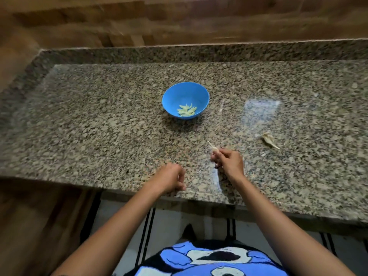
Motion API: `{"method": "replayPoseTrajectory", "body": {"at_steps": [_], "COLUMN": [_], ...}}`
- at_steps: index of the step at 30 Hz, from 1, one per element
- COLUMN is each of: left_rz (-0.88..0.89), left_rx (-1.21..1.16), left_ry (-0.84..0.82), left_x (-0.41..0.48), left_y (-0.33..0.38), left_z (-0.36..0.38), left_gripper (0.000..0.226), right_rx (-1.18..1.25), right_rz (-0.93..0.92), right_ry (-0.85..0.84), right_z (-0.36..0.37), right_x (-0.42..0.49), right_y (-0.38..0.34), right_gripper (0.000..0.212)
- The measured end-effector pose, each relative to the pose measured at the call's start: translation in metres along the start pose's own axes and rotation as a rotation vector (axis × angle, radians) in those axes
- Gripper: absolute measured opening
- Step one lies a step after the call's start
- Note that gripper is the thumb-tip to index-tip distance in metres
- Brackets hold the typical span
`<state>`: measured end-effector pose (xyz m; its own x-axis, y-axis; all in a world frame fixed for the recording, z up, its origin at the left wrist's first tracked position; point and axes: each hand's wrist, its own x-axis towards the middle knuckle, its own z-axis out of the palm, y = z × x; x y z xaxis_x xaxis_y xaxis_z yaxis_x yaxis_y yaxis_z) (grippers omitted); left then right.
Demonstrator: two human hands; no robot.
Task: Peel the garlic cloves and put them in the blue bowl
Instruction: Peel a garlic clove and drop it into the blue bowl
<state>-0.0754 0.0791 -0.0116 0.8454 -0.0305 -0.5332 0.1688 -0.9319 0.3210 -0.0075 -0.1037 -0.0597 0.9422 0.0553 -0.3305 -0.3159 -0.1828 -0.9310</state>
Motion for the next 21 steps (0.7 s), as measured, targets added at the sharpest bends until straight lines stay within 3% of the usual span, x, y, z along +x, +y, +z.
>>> {"method": "replayPoseTrajectory", "body": {"at_steps": [5,9,16,19,21], "left_rz": [-0.043,-0.039,0.001,0.202,0.452], "left_rx": [-0.167,-0.438,-0.859,-0.632,-0.346], "left_ry": [-0.028,0.119,0.227,0.499,0.460], "left_x": [-0.002,0.026,0.085,0.083,0.077], "left_y": [0.005,0.032,0.079,0.079,0.076], "left_z": [0.004,0.002,0.015,0.008,0.000], "left_gripper": [0.004,0.002,0.008,0.025,0.031], "right_rx": [-0.025,-0.095,-0.160,-0.129,-0.183], "right_rz": [0.008,-0.004,-0.001,-0.008,-0.045], "right_ry": [0.014,0.086,0.216,0.124,0.038], "right_z": [0.001,-0.011,-0.052,-0.057,-0.057], "right_x": [-0.003,-0.007,-0.011,-0.011,-0.009], "right_y": [0.000,0.000,-0.006,-0.006,-0.008], "right_gripper": [0.010,0.027,0.021,0.018,0.018]}}
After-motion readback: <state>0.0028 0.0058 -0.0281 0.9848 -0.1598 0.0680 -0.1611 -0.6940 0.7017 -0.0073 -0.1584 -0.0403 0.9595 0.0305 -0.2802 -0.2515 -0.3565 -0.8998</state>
